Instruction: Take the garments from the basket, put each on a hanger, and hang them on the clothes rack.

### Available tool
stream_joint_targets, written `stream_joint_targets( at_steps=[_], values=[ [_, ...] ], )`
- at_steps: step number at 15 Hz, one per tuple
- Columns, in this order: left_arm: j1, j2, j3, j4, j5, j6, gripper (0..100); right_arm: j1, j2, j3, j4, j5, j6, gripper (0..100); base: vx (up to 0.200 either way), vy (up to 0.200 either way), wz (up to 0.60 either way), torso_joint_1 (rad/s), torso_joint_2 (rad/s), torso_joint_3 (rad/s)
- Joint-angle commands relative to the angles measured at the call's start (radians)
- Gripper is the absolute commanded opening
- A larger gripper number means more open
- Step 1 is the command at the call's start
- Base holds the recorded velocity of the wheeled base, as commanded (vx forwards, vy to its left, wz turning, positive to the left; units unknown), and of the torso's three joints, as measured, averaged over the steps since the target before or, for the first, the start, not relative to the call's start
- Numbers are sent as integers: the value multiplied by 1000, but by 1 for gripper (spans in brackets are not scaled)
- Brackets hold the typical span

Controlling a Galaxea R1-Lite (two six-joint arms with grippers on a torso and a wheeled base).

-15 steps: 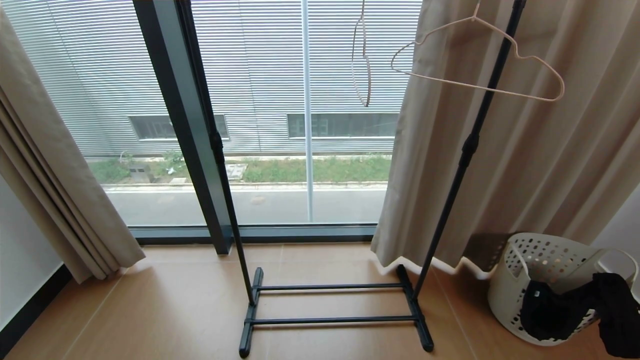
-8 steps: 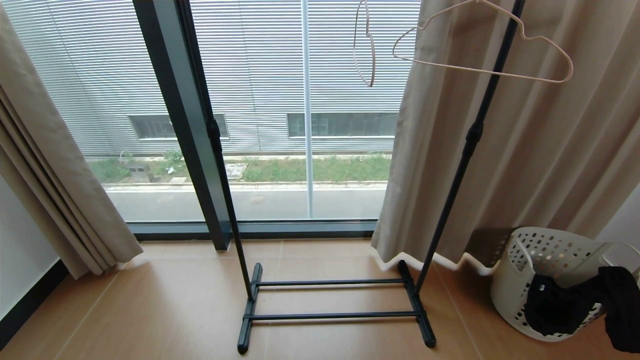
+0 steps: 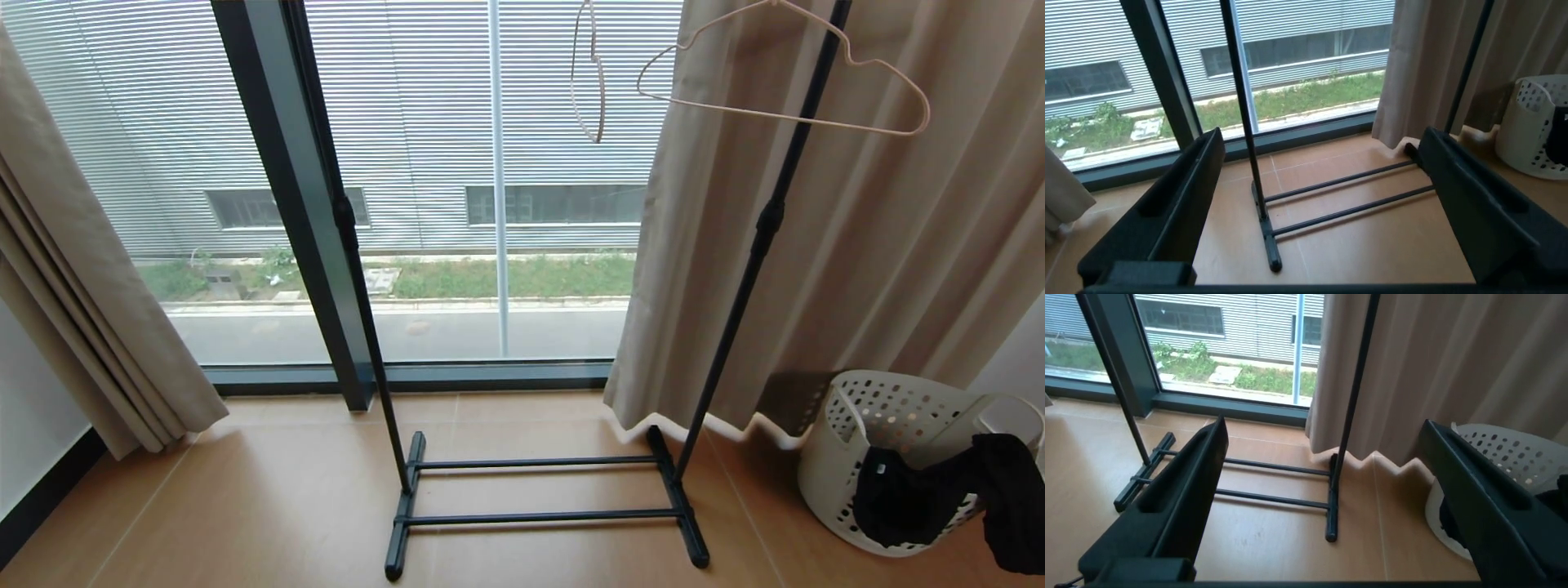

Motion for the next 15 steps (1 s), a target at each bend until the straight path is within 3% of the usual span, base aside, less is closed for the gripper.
stream_joint_targets(
  at_steps=[1,5,8,15],
  values=[
    [0,1,0,1,0,0,100,0,1,0,0,0,0,100,0,0,-600,-7,2,2],
    [0,1,0,1,0,0,100,0,1,0,0,0,1,100,0,0,-600,-1,4,5],
    [0,1,0,1,-1,1,100,0,0,0,0,0,4,100,0,0,0,0,0,0],
    [0,1,0,1,-1,1,100,0,0,0,0,0,3,100,200,-200,0,4,2,5]
  ],
)
